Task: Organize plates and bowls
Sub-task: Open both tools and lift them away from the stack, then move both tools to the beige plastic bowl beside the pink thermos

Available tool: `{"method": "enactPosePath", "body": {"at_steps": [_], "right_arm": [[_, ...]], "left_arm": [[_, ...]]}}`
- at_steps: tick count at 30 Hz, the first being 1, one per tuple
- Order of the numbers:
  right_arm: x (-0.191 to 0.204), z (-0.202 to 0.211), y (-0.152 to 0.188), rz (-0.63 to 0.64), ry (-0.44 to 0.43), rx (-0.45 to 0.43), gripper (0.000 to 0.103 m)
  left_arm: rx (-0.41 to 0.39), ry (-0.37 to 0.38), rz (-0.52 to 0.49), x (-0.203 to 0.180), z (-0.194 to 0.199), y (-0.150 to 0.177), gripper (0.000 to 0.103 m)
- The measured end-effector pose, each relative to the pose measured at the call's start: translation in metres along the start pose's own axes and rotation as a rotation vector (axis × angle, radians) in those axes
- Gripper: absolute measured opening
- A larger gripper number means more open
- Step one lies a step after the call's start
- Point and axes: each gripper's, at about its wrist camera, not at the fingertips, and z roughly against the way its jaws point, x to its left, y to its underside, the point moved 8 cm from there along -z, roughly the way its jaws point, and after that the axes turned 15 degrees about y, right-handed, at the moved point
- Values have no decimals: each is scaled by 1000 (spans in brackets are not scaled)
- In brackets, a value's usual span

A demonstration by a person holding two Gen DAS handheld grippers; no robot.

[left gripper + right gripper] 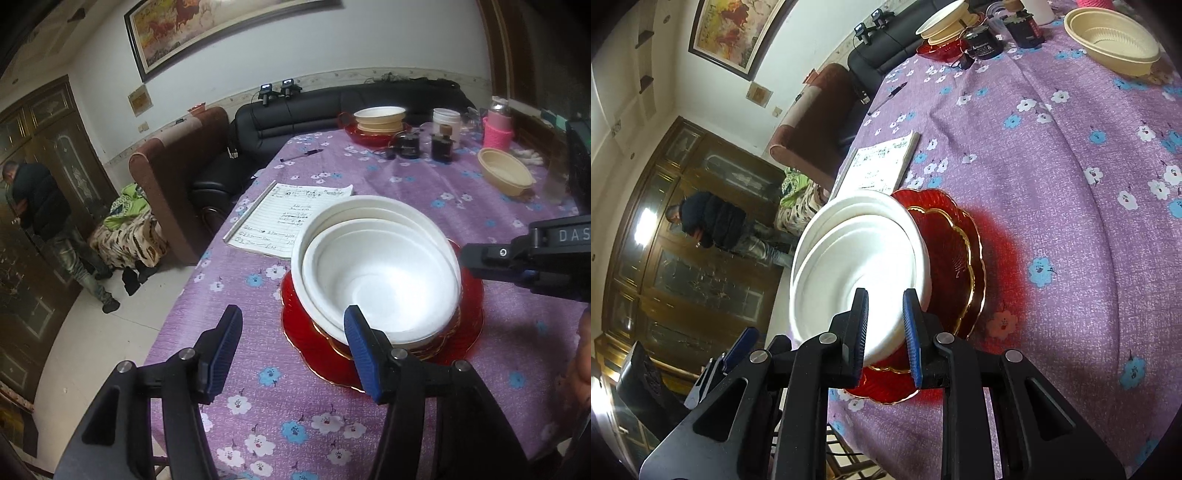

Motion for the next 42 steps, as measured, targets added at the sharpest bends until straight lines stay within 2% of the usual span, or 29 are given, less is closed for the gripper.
{"method": "enactPosePath", "body": {"at_steps": [12,17,26,30,32,34,35,36,39,42], "right_arm": [[-24,13,-8,-47,-23,-24,19],[-42,19,-19,-78,-28,-39,19],[-91,43,-52,-142,-9,-101,19],[-123,65,-77,-167,25,-151,19],[-145,80,-94,-182,55,-190,19],[-169,96,-114,-215,85,-232,24],[-184,108,-126,-239,109,-263,41],[-194,116,-134,-254,127,-286,54],[-233,142,-162,-317,215,-363,55],[-262,147,-185,-403,240,-365,56]], "left_arm": [[-10,-18,-46,-19,8,-10,58],[-22,-9,-89,-41,8,-24,58],[-27,20,-190,-92,-3,-55,58],[-20,39,-241,-117,-11,-70,58],[17,95,-249,-133,-21,-80,65],[72,201,-226,-150,-34,-92,68],[113,262,-209,-160,-43,-99,68],[139,291,-193,-166,-50,-105,68],[188,346,-161,-186,-77,-130,68],[216,333,-125,-199,-107,-155,69]]}}
